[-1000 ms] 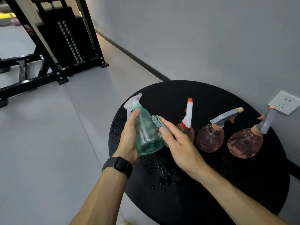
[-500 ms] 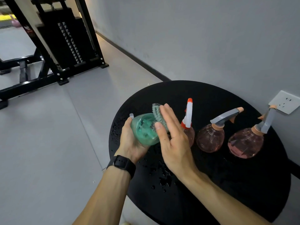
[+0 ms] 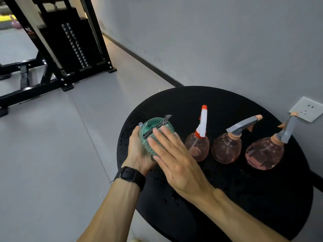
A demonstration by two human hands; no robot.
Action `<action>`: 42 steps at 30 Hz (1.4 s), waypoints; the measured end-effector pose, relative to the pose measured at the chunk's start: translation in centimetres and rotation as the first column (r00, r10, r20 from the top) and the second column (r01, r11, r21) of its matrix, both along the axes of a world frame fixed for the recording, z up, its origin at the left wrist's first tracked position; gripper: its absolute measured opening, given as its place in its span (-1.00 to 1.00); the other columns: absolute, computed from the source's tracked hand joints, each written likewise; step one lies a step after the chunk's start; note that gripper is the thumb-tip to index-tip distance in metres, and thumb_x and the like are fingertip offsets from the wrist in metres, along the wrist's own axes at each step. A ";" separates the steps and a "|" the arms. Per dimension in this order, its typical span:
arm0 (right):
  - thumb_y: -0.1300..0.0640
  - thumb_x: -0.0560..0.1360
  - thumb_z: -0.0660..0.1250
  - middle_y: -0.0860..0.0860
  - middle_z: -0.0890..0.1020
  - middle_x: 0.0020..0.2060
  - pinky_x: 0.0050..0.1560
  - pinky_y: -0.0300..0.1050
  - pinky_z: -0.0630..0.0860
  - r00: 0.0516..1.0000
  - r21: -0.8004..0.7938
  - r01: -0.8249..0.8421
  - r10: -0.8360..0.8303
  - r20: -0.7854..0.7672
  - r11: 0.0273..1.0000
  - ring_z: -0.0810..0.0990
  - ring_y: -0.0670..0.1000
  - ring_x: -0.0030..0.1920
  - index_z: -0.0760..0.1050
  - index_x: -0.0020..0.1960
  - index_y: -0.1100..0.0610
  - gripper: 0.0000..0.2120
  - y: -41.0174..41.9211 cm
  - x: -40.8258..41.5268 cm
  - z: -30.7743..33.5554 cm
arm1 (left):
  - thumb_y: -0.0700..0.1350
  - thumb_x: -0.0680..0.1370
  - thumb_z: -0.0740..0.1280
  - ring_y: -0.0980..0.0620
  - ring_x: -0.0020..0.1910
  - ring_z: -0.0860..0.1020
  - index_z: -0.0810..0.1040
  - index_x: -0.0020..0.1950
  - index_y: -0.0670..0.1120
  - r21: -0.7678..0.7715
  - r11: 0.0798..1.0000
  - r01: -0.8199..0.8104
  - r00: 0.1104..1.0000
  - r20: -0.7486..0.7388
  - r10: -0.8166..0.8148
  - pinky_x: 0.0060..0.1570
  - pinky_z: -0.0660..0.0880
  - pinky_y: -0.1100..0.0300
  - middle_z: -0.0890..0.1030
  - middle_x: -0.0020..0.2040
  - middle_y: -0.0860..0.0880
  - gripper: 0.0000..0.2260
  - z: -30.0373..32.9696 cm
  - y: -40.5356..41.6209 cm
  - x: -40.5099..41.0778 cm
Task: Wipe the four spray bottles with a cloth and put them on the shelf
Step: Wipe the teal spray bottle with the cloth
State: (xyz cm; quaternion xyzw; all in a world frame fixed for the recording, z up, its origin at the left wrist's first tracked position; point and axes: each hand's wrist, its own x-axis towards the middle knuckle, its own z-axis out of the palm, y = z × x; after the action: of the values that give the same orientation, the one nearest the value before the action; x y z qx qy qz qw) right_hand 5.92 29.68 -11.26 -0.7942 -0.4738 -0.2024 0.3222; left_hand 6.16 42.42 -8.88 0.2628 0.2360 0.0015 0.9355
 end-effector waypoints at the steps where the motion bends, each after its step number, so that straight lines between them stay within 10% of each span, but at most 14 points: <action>1: 0.20 0.62 0.19 0.11 0.31 0.47 0.48 0.14 0.21 1.000 0.003 0.009 -0.009 -0.003 1.000 0.15 0.06 0.54 0.27 0.46 0.19 -0.59 -0.3 0.2 -0.1 | 0.09 0.68 0.09 -0.14 -0.26 0.69 0.66 -0.16 -0.28 -0.007 1.000 0.001 1.000 -0.010 -0.001 -0.27 0.65 0.07 0.67 -0.21 -0.22 -0.45 0.0 0.2 0.0; 4: 0.22 0.62 0.19 0.12 0.29 0.49 0.45 0.18 0.26 0.996 0.060 0.051 -0.046 -0.078 0.997 0.14 0.08 0.54 0.27 0.46 0.19 -0.58 -0.9 0.8 -0.1 | 0.10 0.68 0.11 -0.11 -0.15 0.68 0.57 0.12 -0.28 0.001 1.000 0.013 1.000 -0.021 -0.013 -0.23 0.66 0.10 0.67 -0.07 -0.22 -0.53 0.0 0.6 0.1; 9: 0.14 0.64 0.11 0.02 0.21 0.51 0.52 -0.21 0.05 0.966 0.154 0.135 -0.095 -0.240 0.979 0.07 -0.02 0.55 0.24 0.49 0.16 -0.57 -0.5 1.4 1.8 | 0.17 0.67 0.07 -0.04 -0.25 0.68 0.69 -0.11 -0.22 0.054 0.998 0.043 0.999 0.005 -0.044 -0.33 0.63 0.15 0.68 -0.12 -0.16 -0.42 0.0 -0.3 0.1; 18: 0.09 0.63 0.19 -0.09 0.44 0.38 0.41 -0.41 0.14 0.876 0.111 0.039 0.020 -0.481 0.993 0.27 -0.24 0.43 0.41 0.41 0.07 -0.65 -1.3 1.4 3.7 | 0.18 0.59 0.15 -0.01 -0.32 0.67 0.51 0.20 -0.15 0.351 0.930 0.105 0.994 -0.052 -0.093 -0.35 0.59 0.11 0.66 -0.22 -0.08 -0.56 0.3 0.0 -0.4; 36: 0.15 0.48 0.19 -0.29 0.19 0.49 0.53 -0.17 0.05 0.542 -0.038 -0.159 0.056 -0.839 0.986 0.13 -0.35 0.45 0.08 0.55 -0.10 -0.32 -4.2 2.7 3.9 | 0.12 0.47 0.36 -0.08 -0.20 0.58 0.40 0.38 -0.15 0.584 0.811 0.043 0.999 -0.024 -0.036 -0.22 0.55 0.03 0.56 -0.01 -0.17 -0.44 -0.1 -0.4 -0.5; 42: 0.24 0.58 0.21 -0.09 0.68 -0.05 -0.10 -0.16 0.60 0.635 -0.072 0.051 -0.088 -0.768 0.996 0.65 0.00 -0.17 0.39 0.39 -0.18 -0.53 -4.5 3.8 2.5 | -0.05 0.57 0.36 -0.05 -0.15 0.67 0.51 0.28 -0.01 0.638 0.769 0.035 0.999 -0.018 -0.031 -0.03 0.61 -0.06 0.67 -0.02 -0.10 -0.72 -0.4 -0.5 -0.4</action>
State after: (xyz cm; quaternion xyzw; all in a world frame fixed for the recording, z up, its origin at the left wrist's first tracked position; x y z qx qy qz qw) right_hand 9.71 25.16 -8.77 -0.8291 -0.2651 0.1530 0.4679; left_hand 5.81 41.90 -9.31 0.5685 0.2198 0.0644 0.7901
